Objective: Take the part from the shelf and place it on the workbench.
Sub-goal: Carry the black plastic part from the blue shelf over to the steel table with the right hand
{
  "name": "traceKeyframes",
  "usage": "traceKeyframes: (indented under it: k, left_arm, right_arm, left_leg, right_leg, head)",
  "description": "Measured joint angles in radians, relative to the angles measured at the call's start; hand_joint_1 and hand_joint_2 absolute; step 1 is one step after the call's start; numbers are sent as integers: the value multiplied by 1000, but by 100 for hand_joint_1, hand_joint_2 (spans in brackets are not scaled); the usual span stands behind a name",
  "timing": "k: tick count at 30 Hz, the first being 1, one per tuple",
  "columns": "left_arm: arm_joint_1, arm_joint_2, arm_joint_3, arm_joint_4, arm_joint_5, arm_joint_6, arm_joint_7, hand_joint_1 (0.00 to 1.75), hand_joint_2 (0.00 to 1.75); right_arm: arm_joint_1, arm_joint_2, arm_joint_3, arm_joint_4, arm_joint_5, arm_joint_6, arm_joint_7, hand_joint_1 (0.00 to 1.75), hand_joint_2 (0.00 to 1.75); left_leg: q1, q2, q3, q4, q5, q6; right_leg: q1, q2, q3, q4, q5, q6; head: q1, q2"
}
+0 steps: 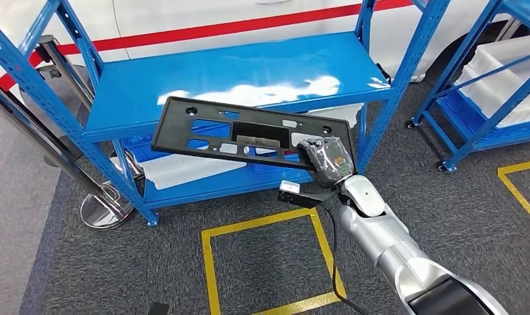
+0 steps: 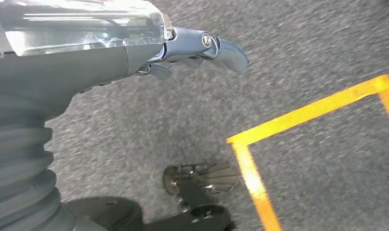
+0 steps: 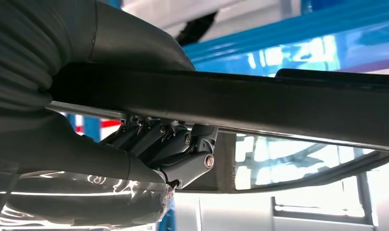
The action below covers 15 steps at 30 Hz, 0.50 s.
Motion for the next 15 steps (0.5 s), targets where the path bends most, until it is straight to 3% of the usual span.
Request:
traceKeyframes:
  k: [2, 3, 4, 5, 7, 9, 10, 13, 15]
  left_arm:
    - [2, 0, 0, 0, 4, 3, 2, 0, 175]
    - [3, 0, 0, 0, 6, 5, 3, 0, 175]
    - [5, 0, 0, 0, 8, 6, 2, 0, 175]
    - [7, 0, 1, 0, 9, 7, 2, 0, 175]
    - [11, 1, 1, 0, 9, 9, 0, 0, 175]
    - [13, 5, 1, 0, 11, 11, -4, 0, 175]
    - [14, 6, 1, 0, 11, 12, -7, 0, 175]
    - [20, 7, 1, 0, 12, 11, -14, 0, 175]
    - [22, 8, 2, 0, 11, 9, -15, 0, 175]
  right_arm:
    - [15, -7, -20, 2, -8, 0, -15, 175, 175]
    - [23, -11, -28, 3, -11, 0, -22, 175, 175]
    - [33, -15, -35, 4, -13, 0, -29, 175, 175]
    - [41, -19, -40, 4, -13, 0, -35, 175, 175]
    - [56, -23, -52, 4, -12, 0, -40, 175, 175]
    - [67, -27, -65, 3, -9, 0, -40, 175, 175]
    - [72, -28, -73, 3, -7, 0, -41, 175, 175]
    - [94, -33, -100, 0, 3, -1, -46, 175, 175]
    - [110, -39, -121, -2, 9, -1, -47, 175, 175]
  left_leg:
    - [0, 0, -34, 133, -95, -5]
    - [0, 0, -43, 191, -118, -6]
    - [0, 0, -38, 221, -117, -6]
    - [0, 0, -15, 213, -98, -3]
    - [-5, 0, 76, 102, -58, 12]
    - [-13, 0, 165, -32, -63, 28]
    - [-18, 0, 186, -69, -72, 33]
    - [-18, 0, 184, -100, -49, 45]
    - [-11, 4, 172, -114, -21, 55]
  right_leg:
    - [5, 0, -27, 2, 21, -8]
    - [8, -1, -41, 3, 31, -8]
    - [12, -1, -55, 5, 40, -8]
    - [14, -1, -68, 8, 48, -8]
    - [18, -1, -90, 13, 63, -6]
    - [19, -2, -101, 14, 78, 2]
    - [17, -3, -103, 13, 85, 8]
    - [14, -3, -108, 9, 96, 28]
    - [13, 1, -128, 59, 35, 37]
  head:
    - [0, 0]
    - [0, 0]
    - [0, 0]
    - [0, 0]
    - [0, 0]
    - [0, 0]
    - [0, 0]
    - [0, 0]
    - [0, 0]
